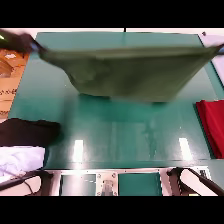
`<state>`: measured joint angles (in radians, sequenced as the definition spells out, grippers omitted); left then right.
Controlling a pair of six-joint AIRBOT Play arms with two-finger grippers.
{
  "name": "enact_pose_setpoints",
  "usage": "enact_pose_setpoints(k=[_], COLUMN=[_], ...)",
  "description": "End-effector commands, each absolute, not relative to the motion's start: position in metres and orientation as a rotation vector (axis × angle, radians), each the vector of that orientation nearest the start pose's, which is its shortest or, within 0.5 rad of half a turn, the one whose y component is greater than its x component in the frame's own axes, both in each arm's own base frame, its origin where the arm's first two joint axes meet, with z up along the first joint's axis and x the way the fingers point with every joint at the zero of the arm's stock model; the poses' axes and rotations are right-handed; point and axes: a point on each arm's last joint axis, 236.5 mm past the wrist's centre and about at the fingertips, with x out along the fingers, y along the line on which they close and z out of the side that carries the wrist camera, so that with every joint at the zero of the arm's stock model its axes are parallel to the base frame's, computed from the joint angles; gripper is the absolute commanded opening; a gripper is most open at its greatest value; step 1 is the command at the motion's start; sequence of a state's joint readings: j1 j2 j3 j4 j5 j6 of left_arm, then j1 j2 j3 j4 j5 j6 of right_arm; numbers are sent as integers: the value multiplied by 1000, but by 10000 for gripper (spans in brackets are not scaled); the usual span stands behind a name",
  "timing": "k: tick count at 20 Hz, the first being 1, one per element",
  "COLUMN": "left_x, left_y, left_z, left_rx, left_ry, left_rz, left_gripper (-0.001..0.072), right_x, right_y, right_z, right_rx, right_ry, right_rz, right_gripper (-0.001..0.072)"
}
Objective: Fold the shirts.
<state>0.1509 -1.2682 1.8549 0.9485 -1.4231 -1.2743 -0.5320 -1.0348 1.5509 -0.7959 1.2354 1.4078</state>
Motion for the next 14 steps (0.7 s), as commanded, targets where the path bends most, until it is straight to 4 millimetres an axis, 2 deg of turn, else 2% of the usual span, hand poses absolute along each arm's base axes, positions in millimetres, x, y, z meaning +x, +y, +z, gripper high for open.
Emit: enact_pose_setpoints(k=[1, 3, 4, 5, 7, 8, 10, 12, 14], left_x=[322, 255, 227, 200, 169, 168, 183, 221, 280], left_y=[-82, -88, -90, -90, -87, -86, -84, -80, -77], left_z=[467, 532, 554, 572, 590, 590, 580, 554, 509], left_rx=[3, 66, 88, 99, 120, 123, 111, 68, 4], left_ry=[185, -54, -147, -228, -314, -318, -271, -170, -16], left_rz=[-436, -408, -393, -374, -333, -328, -330, -340, -372], left_gripper=[26, 26, 26, 27, 27, 27, 27, 27, 27], right_x=[324, 288, 270, 255, 242, 242, 258, 285, 318], right_y=[-40, -37, -35, -35, -36, -36, -47, -61, -76], right_z=[449, 503, 526, 545, 559, 557, 541, 512, 470], right_rx=[344, 275, 248, 229, 214, 227, 259, 322, 409], right_ry=[162, -17, -103, -184, -244, -239, -182, -85, 27], right_rz=[75, 16, -15, -47, -76, -77, -73, -54, -25], right_gripper=[14, 14, 14, 15, 15, 15, 15, 15, 15])
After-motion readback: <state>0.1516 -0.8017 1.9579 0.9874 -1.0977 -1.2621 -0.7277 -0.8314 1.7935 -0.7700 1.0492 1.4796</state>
